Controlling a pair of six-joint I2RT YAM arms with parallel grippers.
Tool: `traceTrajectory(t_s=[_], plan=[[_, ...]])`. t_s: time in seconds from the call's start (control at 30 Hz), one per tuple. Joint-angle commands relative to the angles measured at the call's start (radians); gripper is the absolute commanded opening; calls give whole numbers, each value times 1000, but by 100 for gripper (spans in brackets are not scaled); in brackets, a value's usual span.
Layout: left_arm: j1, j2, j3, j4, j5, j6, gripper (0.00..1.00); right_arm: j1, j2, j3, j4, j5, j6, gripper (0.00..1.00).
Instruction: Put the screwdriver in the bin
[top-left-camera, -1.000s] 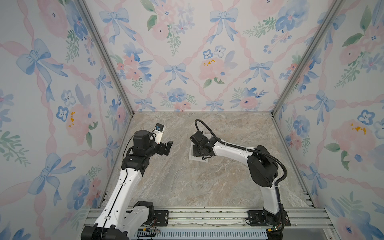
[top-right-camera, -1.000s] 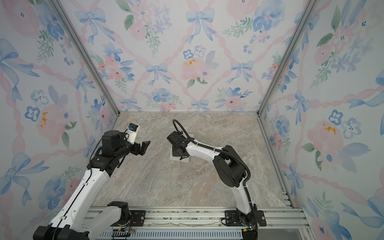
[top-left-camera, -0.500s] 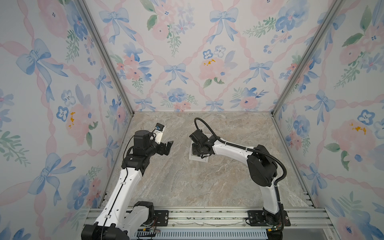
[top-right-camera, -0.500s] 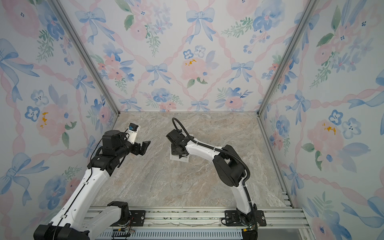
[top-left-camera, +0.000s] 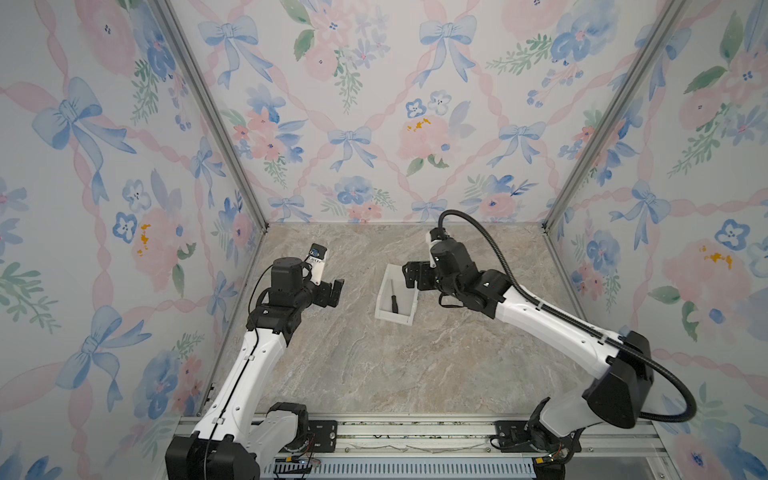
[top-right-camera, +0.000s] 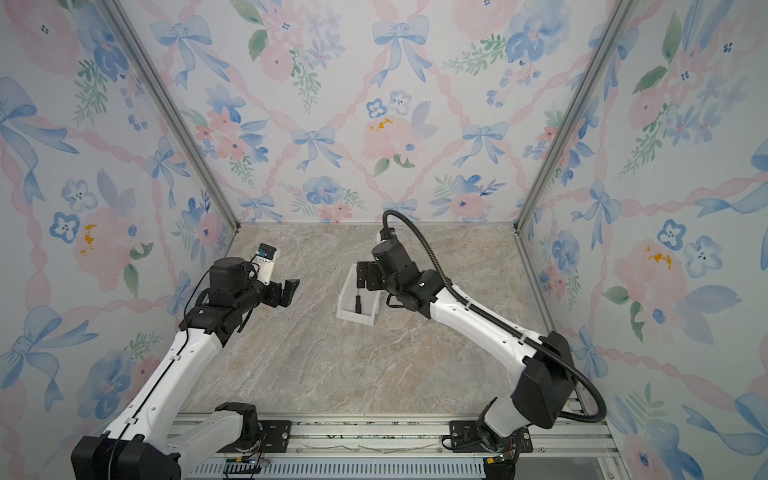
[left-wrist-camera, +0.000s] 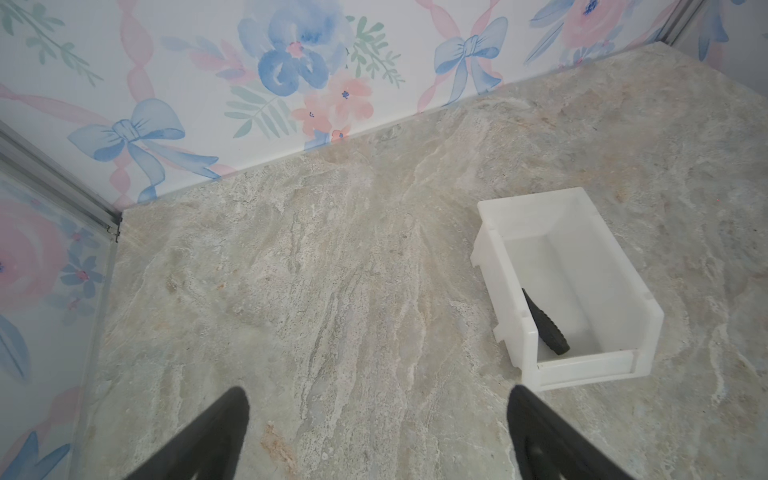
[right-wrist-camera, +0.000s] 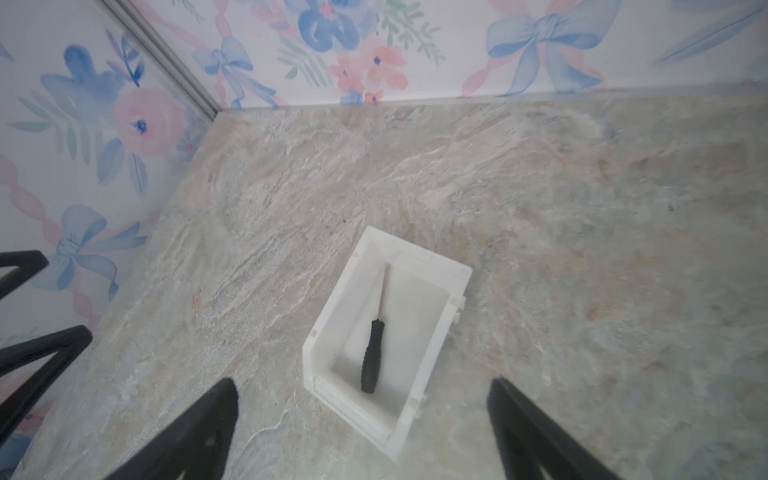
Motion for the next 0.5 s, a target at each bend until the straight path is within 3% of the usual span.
traceTrajectory(t_s=[0.0, 0.27, 0.47], plan=[[-2, 19, 23, -8, -49, -62, 98, -80, -145, -122, 30, 0, -61, 100], [6, 43, -69, 92, -121, -185, 98, -281, -457, -371, -81, 6, -202, 97], [15, 24, -252, 357, -166, -210, 98, -303, -676, -601, 65, 192, -302, 97]])
